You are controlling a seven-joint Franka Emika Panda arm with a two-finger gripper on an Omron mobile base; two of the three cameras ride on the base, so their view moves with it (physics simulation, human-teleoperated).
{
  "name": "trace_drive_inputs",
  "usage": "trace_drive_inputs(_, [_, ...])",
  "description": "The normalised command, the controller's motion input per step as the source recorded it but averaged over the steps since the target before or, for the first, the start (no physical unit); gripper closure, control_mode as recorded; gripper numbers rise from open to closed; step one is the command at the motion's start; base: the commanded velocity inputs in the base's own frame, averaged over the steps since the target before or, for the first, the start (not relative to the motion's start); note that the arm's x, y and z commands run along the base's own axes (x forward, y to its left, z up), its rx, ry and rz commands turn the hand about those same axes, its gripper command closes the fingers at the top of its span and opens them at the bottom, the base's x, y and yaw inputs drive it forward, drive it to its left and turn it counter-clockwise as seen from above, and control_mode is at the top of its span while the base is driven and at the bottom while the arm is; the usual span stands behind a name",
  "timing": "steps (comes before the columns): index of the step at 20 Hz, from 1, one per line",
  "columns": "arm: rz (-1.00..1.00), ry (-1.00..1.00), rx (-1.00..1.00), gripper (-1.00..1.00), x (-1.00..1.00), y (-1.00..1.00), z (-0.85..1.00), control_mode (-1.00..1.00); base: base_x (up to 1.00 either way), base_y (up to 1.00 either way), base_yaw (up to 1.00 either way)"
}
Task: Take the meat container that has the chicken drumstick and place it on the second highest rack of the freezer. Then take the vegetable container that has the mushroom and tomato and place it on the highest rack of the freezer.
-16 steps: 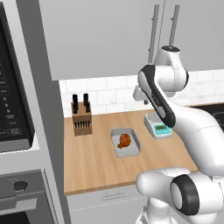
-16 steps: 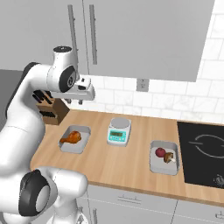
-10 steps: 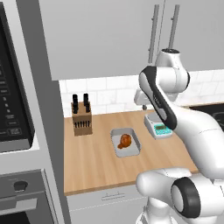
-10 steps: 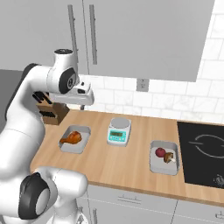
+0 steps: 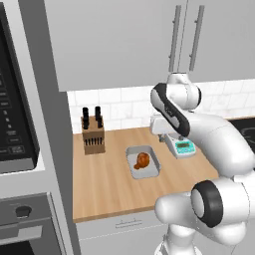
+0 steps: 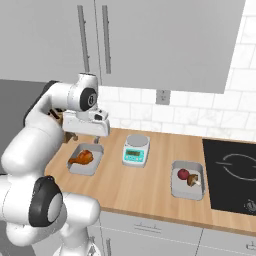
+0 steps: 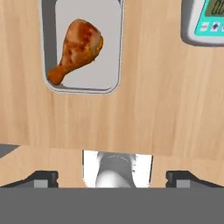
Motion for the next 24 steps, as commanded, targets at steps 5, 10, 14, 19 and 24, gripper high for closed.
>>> trace_drive_inputs(5, [-0.01,0.22,0.00,-1.00,0.31,0.00,-0.78,-1.00,0.00,0.00,0.00])
trace_drive_inputs(10, [-0.02,0.00,0.00,-1.00,0.00,0.00,-0.78,-1.00,0.00,0.00,0.00])
trace_drive_inputs(14, [-0.01,-0.02,0.00,-1.00,0.02,0.00,-0.63,-1.00,0.00,0.00,0.00])
trace_drive_inputs(19, [-0.01,0.00,0.00,-1.00,0.18,0.00,-0.50,-1.00,0.00,0.00,0.00])
trace_drive_inputs(24, [-0.04,0.00,0.00,-1.00,0.45,0.00,-0.32,-1.00,0.00,0.00,0.00])
